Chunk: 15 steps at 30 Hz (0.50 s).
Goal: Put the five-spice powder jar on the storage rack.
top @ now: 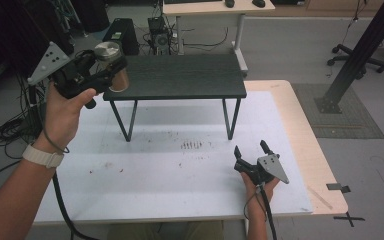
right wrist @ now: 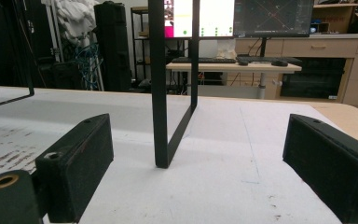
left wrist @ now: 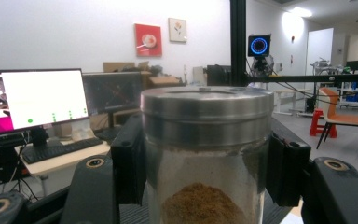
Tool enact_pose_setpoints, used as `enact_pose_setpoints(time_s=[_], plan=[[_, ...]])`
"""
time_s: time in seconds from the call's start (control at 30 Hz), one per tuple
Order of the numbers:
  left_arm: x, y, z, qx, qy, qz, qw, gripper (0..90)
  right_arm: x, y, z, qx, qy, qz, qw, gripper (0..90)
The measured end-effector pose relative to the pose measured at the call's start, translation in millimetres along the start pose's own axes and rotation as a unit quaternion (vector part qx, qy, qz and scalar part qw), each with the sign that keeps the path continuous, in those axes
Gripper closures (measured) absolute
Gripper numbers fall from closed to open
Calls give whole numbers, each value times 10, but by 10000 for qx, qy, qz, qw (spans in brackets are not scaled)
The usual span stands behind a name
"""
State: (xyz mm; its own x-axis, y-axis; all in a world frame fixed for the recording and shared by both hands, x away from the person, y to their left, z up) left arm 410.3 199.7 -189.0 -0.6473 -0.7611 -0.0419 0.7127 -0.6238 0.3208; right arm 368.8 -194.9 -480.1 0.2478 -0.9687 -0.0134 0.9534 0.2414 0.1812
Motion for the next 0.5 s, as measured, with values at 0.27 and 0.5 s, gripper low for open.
enact_pose_setpoints(time_s=[0.27, 0.5], plan=[[-72, 270, -130, -1, -98, -35, 9999, 425, 1, 2, -1, -18, -1, -18, 10000, 87], [-90, 492, -249, 49, -189, -72, 9998, 425, 2, 2, -2, -23, 20, -12, 10000, 86]])
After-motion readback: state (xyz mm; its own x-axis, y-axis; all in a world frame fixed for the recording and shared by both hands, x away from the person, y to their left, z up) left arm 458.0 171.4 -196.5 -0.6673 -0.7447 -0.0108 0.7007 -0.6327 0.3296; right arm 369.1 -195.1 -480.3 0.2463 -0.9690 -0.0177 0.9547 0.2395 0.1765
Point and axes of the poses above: each handheld gripper's, and its own axes: y roughly forward along the jaws, z roughly out of its top, x roughly to its right, the point moved 6 cm from there along y, roughly forward along the jaws, and after that the axes turned 11 degrees about x, right-handed, at the moved point
